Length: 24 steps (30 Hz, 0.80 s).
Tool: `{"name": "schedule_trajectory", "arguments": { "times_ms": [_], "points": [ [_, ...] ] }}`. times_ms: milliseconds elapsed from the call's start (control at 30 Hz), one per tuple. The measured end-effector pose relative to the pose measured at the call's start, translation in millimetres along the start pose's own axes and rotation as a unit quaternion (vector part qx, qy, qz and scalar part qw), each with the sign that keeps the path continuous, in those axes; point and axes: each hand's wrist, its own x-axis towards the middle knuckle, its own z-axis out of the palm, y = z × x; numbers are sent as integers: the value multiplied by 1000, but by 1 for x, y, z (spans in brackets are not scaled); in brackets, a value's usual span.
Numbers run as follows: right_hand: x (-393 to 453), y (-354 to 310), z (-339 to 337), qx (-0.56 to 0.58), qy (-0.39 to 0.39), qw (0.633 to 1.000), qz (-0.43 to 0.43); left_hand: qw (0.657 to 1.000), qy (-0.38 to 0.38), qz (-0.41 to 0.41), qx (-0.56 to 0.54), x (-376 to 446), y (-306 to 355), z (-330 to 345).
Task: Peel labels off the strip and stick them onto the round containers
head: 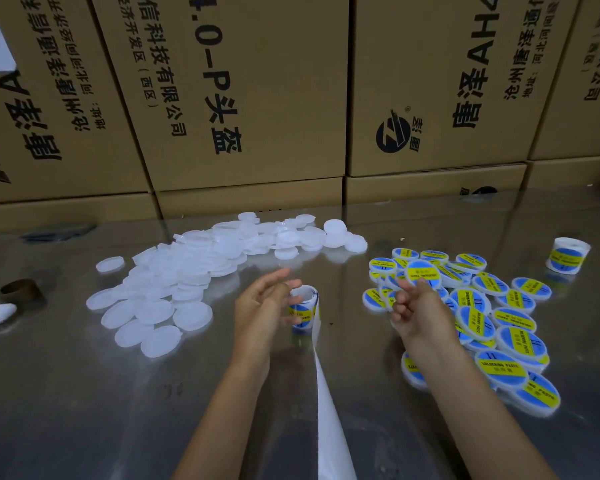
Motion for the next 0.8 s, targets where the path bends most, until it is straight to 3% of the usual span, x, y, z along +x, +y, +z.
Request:
{"name": "schedule_trajectory", "arguments": {
  "times_ms": [200,333,433,500,567,633,700,800],
  "points": [
    [3,-5,-3,58,-2,998,33,1000,16,7,1,2,-3,-3],
    [-1,-2,0,12,-26,999,35,999,31,-4,8,5,-5,-6],
    [-9,5,7,-58,-63,995,40,993,99,-12,63,13,-5,-15],
    [-15,11,13,-114,-86,989,44,959,186,28,214,19,-4,-29],
    [-19,17,17,-159,-104,981,42,876,242,72,411,21,-1,-47],
    [-23,22,20,-190,-117,974,37,810,243,75,529,21,-3,-63],
    [-24,25,22,-213,-121,969,30,780,232,34,581,22,-5,-73],
    [-24,25,23,-226,-119,966,27,775,222,9,591,21,-7,-78]
  ]
}}
